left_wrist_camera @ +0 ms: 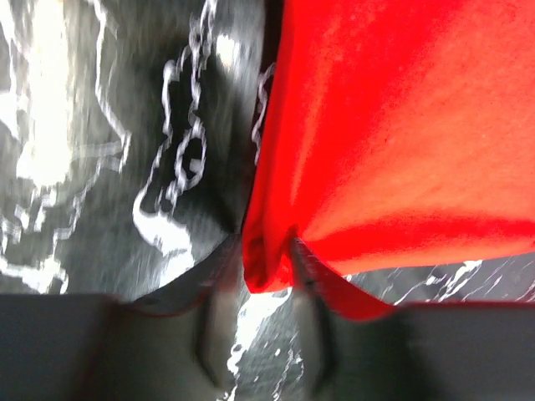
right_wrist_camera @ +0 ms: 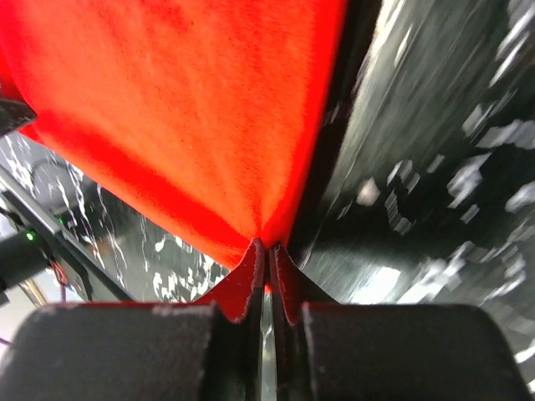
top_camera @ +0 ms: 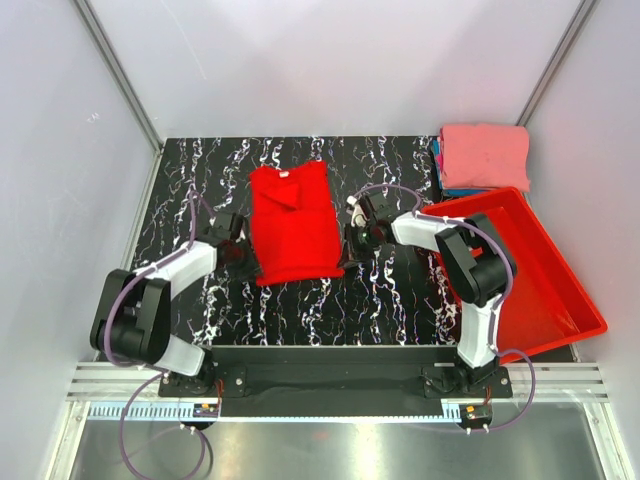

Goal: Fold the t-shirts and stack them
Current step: Fold the tshirt

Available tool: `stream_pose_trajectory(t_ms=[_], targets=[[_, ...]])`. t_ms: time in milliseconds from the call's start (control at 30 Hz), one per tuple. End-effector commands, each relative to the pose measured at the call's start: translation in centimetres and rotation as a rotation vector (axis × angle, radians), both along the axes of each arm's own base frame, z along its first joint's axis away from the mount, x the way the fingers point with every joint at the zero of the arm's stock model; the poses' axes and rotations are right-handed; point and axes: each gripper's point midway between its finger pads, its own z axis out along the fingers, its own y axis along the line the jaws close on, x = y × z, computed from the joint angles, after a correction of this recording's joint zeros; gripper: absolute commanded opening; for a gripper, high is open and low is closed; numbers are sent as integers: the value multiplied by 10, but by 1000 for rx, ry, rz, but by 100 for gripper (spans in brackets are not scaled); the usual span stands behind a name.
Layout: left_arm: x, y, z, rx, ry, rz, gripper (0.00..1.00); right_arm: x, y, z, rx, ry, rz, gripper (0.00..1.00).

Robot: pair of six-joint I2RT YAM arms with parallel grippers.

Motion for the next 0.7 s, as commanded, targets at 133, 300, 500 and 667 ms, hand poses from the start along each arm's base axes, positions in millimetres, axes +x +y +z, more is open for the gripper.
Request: stream_pose_trajectory(t_ms=[133,300,500,667], targets=[[-34,7,3,35,0,11,48,-29,1,31,-36,-56,-21,20],[-29,-4,9,-38,-46,5,62,-35,-5,31,-46,-35,-80,35],[-26,-11,6,-109,-49,18,64,-38,-4,29,-32,-2,-136,41],[-36,-12,-7,-120,0,19,63,-43,-2,14,-50,45,-144,41]])
